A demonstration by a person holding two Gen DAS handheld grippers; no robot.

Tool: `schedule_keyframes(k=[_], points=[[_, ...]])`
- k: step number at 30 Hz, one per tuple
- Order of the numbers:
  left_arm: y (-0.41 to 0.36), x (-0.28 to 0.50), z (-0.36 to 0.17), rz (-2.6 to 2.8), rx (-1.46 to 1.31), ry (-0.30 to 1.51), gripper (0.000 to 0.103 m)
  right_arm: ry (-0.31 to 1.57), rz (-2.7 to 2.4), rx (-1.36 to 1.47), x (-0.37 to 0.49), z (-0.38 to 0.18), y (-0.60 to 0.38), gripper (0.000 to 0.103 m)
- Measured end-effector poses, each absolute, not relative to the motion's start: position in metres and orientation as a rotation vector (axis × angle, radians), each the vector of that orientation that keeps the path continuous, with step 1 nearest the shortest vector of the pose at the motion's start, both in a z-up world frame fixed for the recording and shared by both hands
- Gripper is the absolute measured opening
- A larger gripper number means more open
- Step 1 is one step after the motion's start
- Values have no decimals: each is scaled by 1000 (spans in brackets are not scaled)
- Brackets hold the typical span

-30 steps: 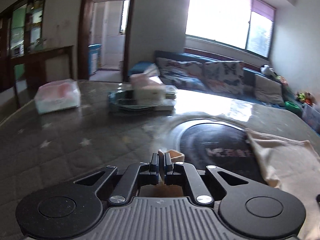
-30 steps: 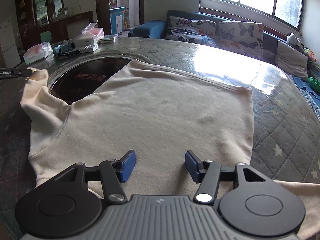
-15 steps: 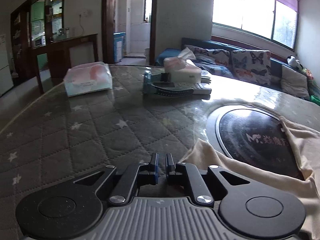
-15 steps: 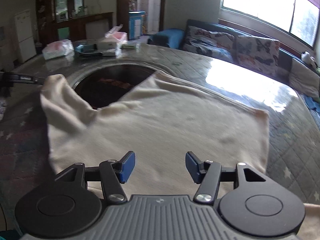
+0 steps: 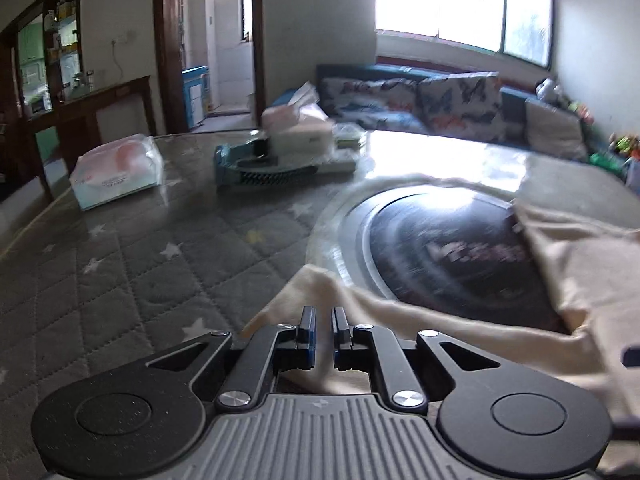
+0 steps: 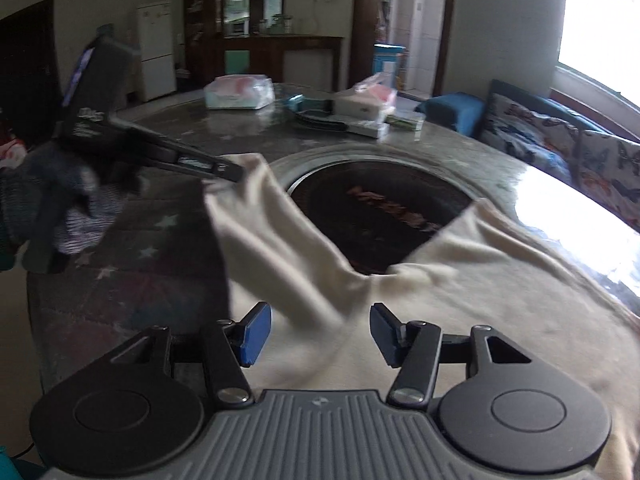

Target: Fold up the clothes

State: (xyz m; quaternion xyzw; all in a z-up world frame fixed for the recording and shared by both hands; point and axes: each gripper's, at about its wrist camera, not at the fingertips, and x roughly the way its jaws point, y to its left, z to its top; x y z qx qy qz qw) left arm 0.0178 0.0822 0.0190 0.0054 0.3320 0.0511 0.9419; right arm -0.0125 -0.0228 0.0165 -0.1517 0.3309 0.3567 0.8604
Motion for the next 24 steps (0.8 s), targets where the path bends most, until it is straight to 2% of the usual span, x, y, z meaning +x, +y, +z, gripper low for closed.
schedule_keyframes(k=[5,10,13,18,21,24], points=[[92,16,19,135,6,678,10,726,860,-340,-29,7,-4,57],[93,12,24,141,14,676,10,677,859,-330,-36,12,0,56],[90,12,26,125,26,668,10,652,789,-315,-23,13,2,60],[91,20,19,144,52,686,10,740,800,-256,-3,6,11,62],[91,25,18,146,76,679,11,740,872,-284,-13,5,17,62],[91,32,17,160,106,673,12,709,907,-364,-27,3,26,68]])
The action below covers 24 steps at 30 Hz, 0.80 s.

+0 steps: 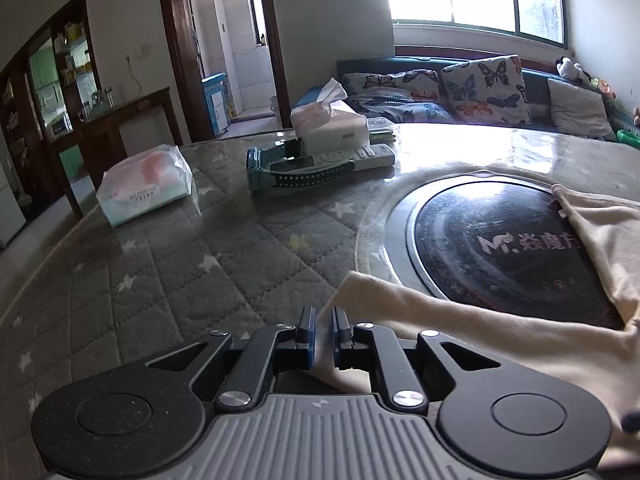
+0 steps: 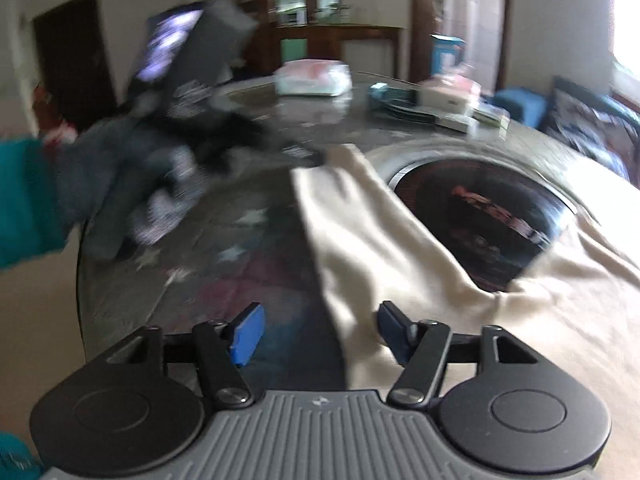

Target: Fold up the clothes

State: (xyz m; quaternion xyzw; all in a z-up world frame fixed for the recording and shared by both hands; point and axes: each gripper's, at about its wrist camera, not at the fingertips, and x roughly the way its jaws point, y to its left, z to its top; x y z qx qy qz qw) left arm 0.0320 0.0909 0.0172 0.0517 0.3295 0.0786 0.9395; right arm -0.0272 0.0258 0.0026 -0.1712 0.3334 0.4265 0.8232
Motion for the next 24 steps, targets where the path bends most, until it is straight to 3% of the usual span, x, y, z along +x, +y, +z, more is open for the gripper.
schedule_keyframes(k=[18,21,24], points=[[95,39,19,204,109,685,14,676,957,-362,-65,18,5,65],[86,25,27,160,75,664,23,647,913,-330,-69,30,-17,65],[68,7,33,104,71,634,24,629,836,-301,-71,40,-47,65]])
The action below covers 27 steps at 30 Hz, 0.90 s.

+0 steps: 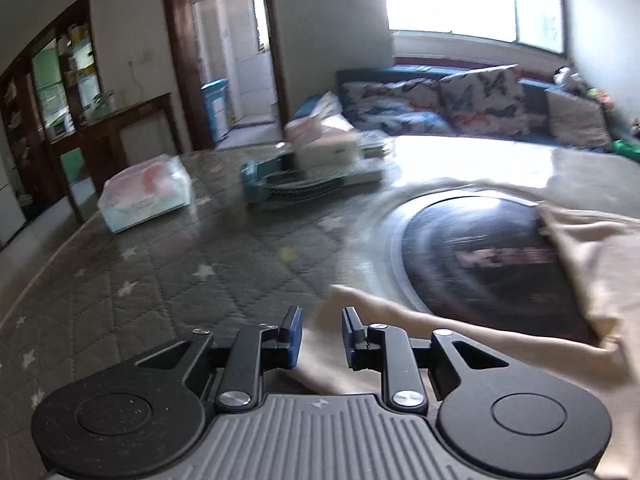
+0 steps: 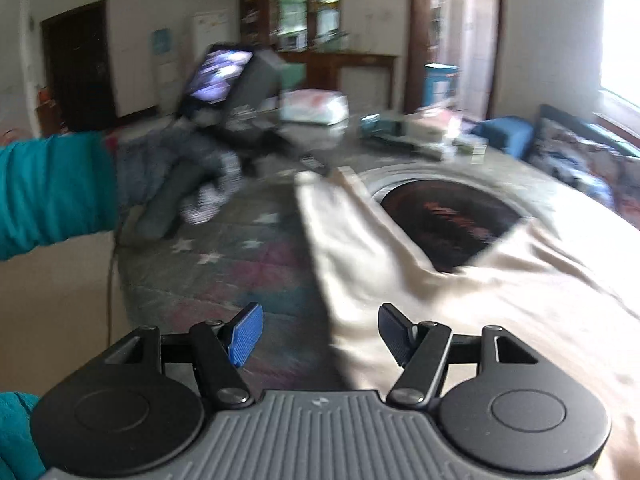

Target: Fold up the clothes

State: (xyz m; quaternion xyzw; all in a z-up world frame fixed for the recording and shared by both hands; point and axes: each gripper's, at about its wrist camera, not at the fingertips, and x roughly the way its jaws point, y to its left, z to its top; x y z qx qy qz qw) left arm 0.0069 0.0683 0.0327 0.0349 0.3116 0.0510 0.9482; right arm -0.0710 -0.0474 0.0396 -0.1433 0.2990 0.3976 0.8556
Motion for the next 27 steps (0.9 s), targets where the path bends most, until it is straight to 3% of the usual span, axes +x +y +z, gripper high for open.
schedule_keyframes(k=[12,27], points=[[-54,-47,46,-260,85,593,24,683,426,-188,-63,39,-200,46],[-185,-86,26,-632,250,588,24,730,423,-247,-80,21,-238,45]])
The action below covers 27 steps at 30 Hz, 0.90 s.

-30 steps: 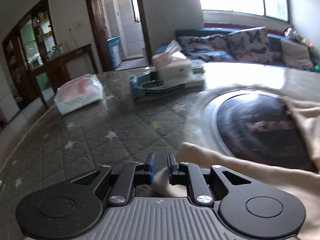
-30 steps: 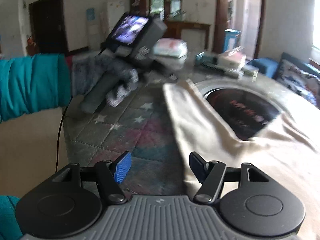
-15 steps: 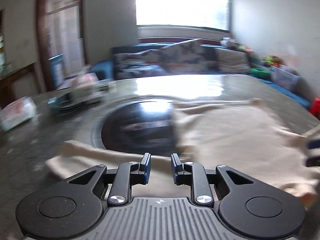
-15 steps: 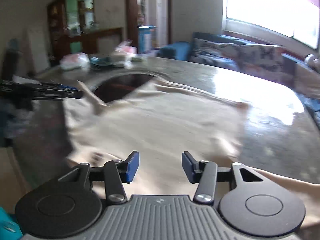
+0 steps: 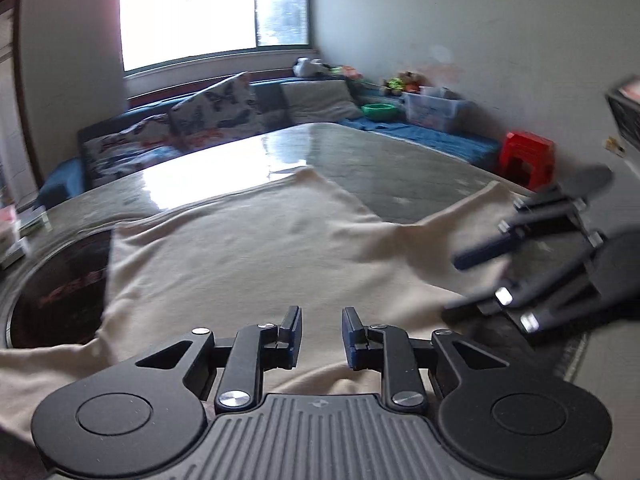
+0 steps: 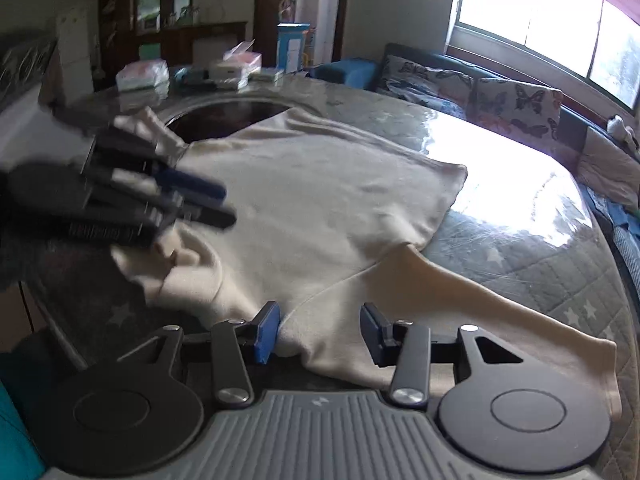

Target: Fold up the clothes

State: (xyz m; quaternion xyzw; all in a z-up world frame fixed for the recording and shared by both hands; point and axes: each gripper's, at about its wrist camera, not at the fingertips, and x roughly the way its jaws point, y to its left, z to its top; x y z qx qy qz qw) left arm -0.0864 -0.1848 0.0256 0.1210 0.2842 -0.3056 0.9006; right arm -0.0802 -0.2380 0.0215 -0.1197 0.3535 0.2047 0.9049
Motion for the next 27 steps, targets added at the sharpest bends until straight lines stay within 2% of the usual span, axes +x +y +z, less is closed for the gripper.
schedule_keyframes(k=[9,18,20,22,27], points=[[-198,-108,12,-722,354,592,24,716,311,-148,-51,31,-278,44],[-198,-106,23,-746,386,587,24,725,166,-119,-27,5,-302,47],[-199,-105,29,-744,366,578,29,704,123,-96,-34,8,-314,47],[-202,-102,32,-744,350,571,39,685,82,-72,-44,11,-328,47],[-218,-93,29,-746,326,581,40,659,-80,-31,-71,11,-370,48]])
